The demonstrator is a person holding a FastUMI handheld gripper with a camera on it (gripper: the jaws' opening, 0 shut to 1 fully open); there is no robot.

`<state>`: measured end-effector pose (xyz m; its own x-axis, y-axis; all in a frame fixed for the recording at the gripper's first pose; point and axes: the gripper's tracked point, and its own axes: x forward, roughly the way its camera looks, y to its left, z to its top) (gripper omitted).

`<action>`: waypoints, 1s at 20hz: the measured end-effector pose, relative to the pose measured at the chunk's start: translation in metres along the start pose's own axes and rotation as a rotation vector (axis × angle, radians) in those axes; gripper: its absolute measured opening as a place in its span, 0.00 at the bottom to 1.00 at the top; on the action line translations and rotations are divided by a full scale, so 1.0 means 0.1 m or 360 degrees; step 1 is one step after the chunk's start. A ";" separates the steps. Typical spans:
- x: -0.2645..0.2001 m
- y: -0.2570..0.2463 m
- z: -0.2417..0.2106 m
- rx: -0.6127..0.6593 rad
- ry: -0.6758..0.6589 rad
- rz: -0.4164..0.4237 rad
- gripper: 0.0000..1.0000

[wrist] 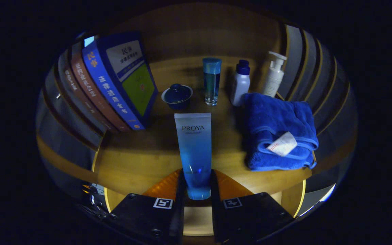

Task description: Pull open the drawer, take out the items inside it, and place them on the countertop above the cabinet.

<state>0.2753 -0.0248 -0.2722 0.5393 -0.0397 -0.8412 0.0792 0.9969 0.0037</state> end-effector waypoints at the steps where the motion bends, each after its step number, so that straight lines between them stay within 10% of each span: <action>1: 0.08 0.01 0.00 0.0002 0.0021 -0.0003 0.39; 8: 0.31 -0.04 0.01 0.0031 0.0062 -0.0009 0.46; 12: 0.22 -0.06 0.06 0.0039 -0.0005 -0.0008 1.00; 20: -0.60 -0.02 -0.03 0.0014 -0.0294 0.0025 1.00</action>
<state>0.2405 -0.0246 -0.2236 0.6854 -0.0367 -0.7272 0.0764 0.9968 0.0217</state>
